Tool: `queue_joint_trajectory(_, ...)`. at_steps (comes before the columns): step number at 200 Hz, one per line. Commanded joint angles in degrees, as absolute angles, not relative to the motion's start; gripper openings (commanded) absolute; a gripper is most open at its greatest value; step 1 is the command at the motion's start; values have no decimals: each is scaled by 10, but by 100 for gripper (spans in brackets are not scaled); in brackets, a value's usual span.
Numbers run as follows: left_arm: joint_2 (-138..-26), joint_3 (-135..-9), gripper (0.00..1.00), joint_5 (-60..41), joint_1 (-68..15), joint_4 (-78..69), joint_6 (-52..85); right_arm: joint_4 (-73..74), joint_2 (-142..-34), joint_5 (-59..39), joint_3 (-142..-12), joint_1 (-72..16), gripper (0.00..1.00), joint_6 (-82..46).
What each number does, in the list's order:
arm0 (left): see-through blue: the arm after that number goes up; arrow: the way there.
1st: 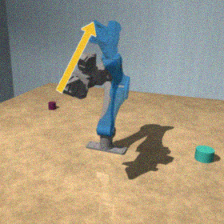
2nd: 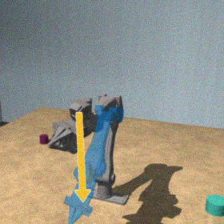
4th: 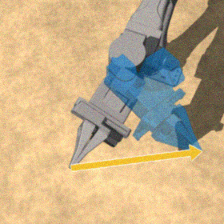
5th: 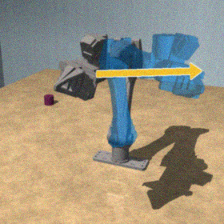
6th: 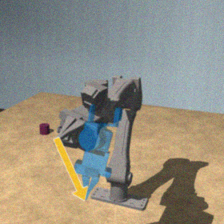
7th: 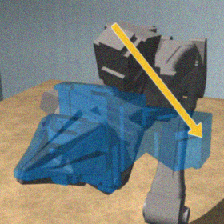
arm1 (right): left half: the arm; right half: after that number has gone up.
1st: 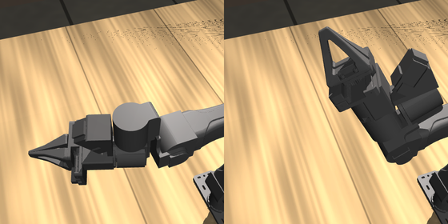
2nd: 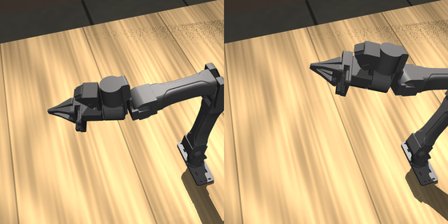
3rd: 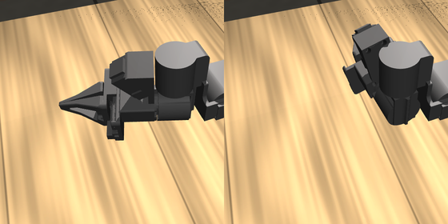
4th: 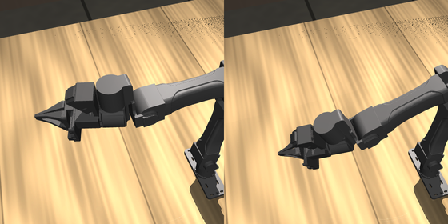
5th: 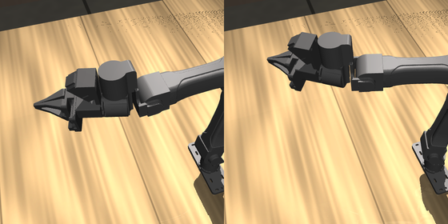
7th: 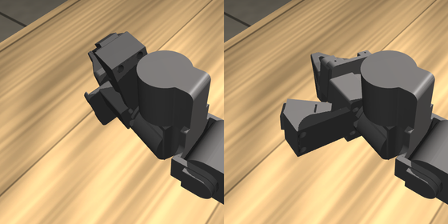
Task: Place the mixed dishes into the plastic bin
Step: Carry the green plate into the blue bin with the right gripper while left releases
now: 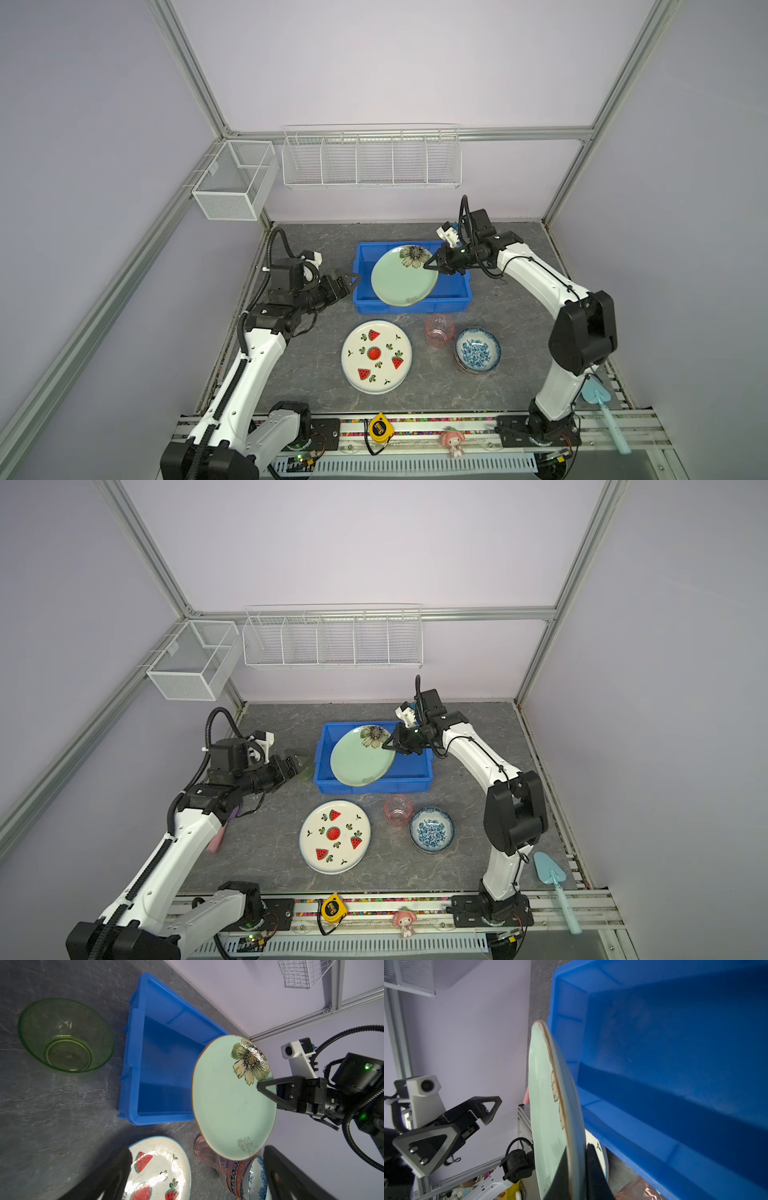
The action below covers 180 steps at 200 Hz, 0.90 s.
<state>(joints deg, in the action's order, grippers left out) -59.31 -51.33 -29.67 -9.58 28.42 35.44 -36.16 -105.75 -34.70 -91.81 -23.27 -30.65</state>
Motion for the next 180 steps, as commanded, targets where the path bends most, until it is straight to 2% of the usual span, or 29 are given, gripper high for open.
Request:
queue_joint_trajectory(1,-591,-521,99,-279,-92,302,334,-343,-1077,-349,-960,-229,7,-312)
queue_joint_trajectory(88,-603,-517,99,-287,-92,299,330,-310,-1178,-332,-1028,-224,7,-344)
queue_joint_trajectory(180,-606,-504,99,-291,-92,295,327,-274,-1221,-306,-1015,-216,7,-359)
